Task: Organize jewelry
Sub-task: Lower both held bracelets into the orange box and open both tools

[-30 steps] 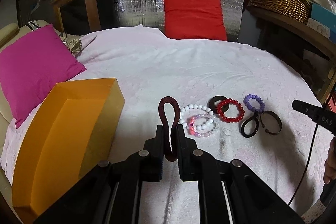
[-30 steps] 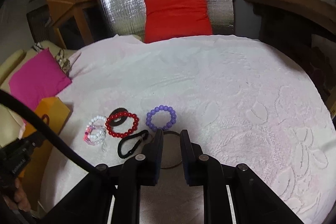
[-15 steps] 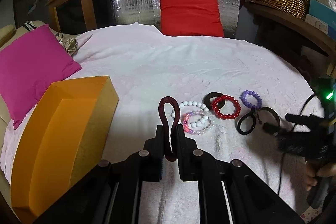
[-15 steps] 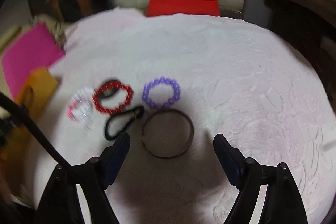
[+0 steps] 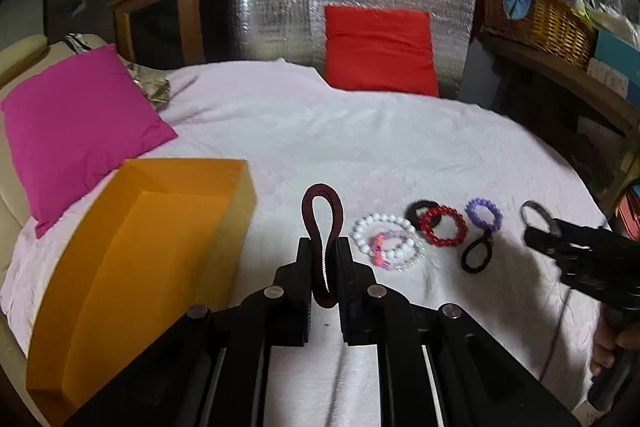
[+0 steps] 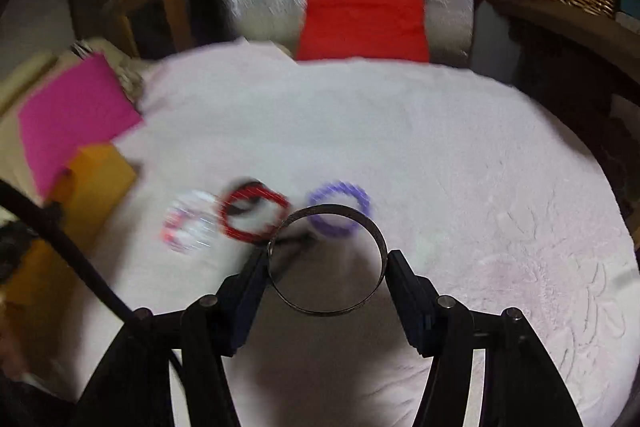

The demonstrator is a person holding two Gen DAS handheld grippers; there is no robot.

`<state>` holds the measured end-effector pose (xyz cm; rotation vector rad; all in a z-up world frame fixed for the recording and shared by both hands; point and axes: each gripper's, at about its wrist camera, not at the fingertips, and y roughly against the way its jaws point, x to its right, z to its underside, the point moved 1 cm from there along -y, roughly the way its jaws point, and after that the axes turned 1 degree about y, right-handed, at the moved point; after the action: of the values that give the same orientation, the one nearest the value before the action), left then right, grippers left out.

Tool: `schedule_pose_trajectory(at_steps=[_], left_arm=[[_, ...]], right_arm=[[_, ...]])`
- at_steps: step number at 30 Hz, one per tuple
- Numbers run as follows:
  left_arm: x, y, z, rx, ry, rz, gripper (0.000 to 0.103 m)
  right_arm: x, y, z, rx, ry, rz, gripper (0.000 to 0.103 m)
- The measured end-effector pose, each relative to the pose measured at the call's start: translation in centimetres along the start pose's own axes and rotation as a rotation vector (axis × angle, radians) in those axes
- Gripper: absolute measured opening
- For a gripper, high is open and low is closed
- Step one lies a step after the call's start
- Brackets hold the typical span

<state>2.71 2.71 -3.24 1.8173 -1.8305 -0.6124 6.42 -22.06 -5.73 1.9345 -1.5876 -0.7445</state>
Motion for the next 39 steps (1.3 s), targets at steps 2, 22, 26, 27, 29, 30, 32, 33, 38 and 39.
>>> schedule_pose_trajectory(at_steps=[2, 22, 26, 27, 29, 30, 32, 33, 38, 39], left_arm=[[-0.8, 0.6, -0.1, 0.013, 0.019, -0.003, 0.011], [-12.8, 4.4, 0.3, 0.093, 0.187, -0.189, 0.012], [-14.9, 4.5, 0.8, 0.087, 0.213, -0.23, 0.012], [-15.3, 4.6, 0.9, 0.085, 0.218, -0.238, 0.012], [-16.2, 4.4, 1.1, 0.08, 0.227, -0.251, 0.012], [-16.5, 4.3, 1.2, 0.077, 0.23, -0.256, 0.012], [-17.1, 4.1, 1.4, 0.065, 0.233, -0.27, 0.012], [-17.4, 3.9, 1.5, 0.057, 0.234, -0.277, 0.012], [-18.7, 2.6, 2.2, -0.005, 0.257, -0.326, 0.014], [-19.0, 2.4, 2.4, -0.021, 0.266, -0.327, 0.015]], right_arm=[[-1.0, 1.9, -0.5, 0.045, -0.005, -0.052, 0.063], [-19.8, 0.2, -5.7, 0.053, 0.201, -0.321, 0.063], [-23.3, -1.0, -6.5, 0.043, 0.246, -0.359, 0.063], [-24.0, -1.4, -6.7, 0.04, 0.253, -0.364, 0.063], [-25.6, -2.3, -7.0, 0.031, 0.262, -0.381, 0.063], [-26.0, -2.6, -7.1, 0.025, 0.26, -0.388, 0.063], [-27.3, -3.7, -7.3, 0.01, 0.261, -0.4, 0.063], [-28.1, -4.3, -7.3, 0.0, 0.267, -0.4, 0.063], [-29.9, -6.8, -6.9, -0.061, 0.257, -0.411, 0.064], [-30.0, -7.4, -6.8, -0.085, 0.243, -0.412, 0.064]])
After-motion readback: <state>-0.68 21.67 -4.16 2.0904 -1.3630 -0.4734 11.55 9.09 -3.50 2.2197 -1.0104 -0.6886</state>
